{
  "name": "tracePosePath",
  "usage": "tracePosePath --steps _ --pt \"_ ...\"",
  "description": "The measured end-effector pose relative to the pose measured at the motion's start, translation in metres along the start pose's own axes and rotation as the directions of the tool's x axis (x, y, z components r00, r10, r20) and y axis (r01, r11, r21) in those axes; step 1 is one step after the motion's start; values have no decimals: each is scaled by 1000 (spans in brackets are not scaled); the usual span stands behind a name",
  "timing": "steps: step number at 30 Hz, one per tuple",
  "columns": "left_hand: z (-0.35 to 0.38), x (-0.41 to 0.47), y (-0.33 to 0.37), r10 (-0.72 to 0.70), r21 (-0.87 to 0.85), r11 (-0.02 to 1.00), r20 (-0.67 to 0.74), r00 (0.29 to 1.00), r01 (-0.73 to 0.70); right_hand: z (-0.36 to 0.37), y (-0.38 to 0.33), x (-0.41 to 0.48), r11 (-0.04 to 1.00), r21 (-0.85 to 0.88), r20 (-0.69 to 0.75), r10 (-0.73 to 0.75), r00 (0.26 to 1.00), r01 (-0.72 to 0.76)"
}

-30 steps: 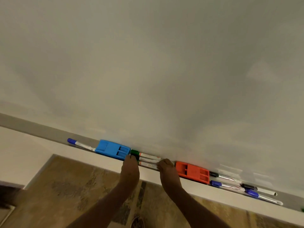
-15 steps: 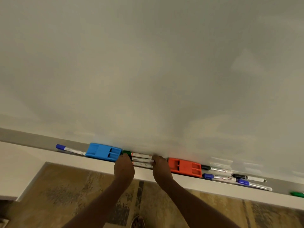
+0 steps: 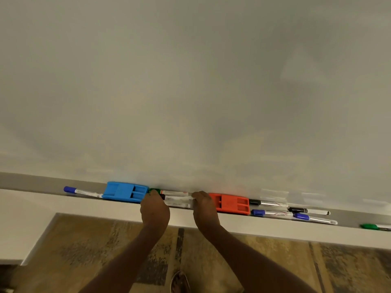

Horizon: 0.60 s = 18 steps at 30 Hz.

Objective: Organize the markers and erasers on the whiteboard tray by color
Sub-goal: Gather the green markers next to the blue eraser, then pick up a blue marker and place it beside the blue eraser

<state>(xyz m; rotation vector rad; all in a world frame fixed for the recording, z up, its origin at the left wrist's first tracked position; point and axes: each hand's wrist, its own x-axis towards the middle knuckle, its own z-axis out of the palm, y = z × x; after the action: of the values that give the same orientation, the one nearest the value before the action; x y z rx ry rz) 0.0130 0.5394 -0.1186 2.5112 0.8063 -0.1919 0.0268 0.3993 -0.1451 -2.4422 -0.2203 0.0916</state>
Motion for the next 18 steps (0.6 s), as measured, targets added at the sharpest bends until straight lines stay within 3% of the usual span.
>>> tracePosePath --steps 8,18 --pt "8 -22 19 5 -82 997 -80 997 -11 -29 19 -14 999 30 -95 -11 995 14" --pt "47 -75 71 182 -88 977 -137 974 -195 -84 84 -37 994 67 -119 88 989 -81"
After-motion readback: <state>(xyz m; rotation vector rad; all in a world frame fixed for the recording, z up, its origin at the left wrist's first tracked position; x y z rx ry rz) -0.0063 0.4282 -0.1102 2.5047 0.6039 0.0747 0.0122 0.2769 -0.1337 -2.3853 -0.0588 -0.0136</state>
